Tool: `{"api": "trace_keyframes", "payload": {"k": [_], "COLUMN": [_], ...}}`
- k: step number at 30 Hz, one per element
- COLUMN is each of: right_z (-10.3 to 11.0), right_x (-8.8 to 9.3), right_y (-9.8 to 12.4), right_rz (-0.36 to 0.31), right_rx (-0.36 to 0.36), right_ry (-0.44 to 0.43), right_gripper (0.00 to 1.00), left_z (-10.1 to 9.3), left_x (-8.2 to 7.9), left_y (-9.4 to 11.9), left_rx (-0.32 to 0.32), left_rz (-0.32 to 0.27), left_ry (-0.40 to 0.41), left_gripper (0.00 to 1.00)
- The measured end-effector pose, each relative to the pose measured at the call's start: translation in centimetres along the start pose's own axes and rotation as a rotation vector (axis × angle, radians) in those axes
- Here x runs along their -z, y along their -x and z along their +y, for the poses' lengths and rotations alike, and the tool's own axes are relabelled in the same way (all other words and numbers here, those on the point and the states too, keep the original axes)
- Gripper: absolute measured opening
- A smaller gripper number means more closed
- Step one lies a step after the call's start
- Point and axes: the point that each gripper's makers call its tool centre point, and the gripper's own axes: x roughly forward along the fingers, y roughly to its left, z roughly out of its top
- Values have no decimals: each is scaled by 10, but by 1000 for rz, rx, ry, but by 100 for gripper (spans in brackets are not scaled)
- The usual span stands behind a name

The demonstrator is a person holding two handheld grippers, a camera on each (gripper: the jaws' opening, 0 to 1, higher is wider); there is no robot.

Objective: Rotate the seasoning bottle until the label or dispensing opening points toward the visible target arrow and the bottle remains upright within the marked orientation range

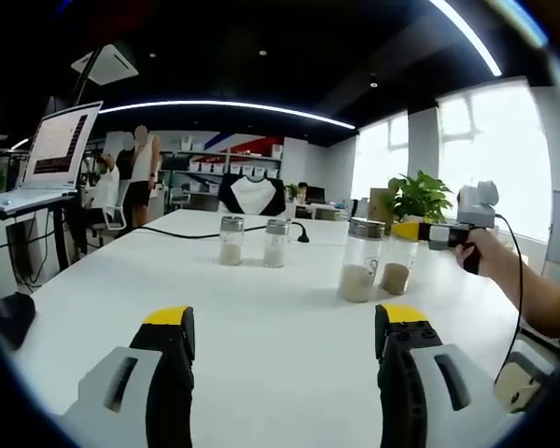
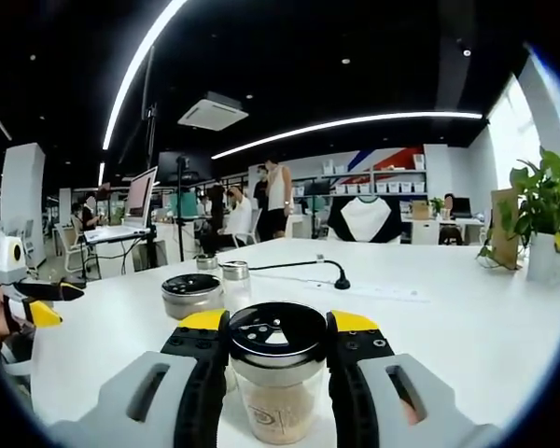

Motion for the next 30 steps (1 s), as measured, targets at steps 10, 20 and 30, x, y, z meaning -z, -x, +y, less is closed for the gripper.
{"api": "trace_keyframes", "payload": {"k": [10,20,30], "right_z": [-4,-8,-11], "right_x": [-1,-2,-2], "right_y": [-2,-3,-3], "right_rz": [-9,-21,-37], "right_rx": [39,67,60], "right_ry": [1,1,-21], "right_gripper": [40,40,43], "left_z": [1,3,5], "left_x": [0,2,0], "left_y": [0,1,3], "left_rx": [-4,-9,-13], "left_rz": [1,7,3], "left_ry": [3,4,8], "left_gripper": [83,83,83]}}
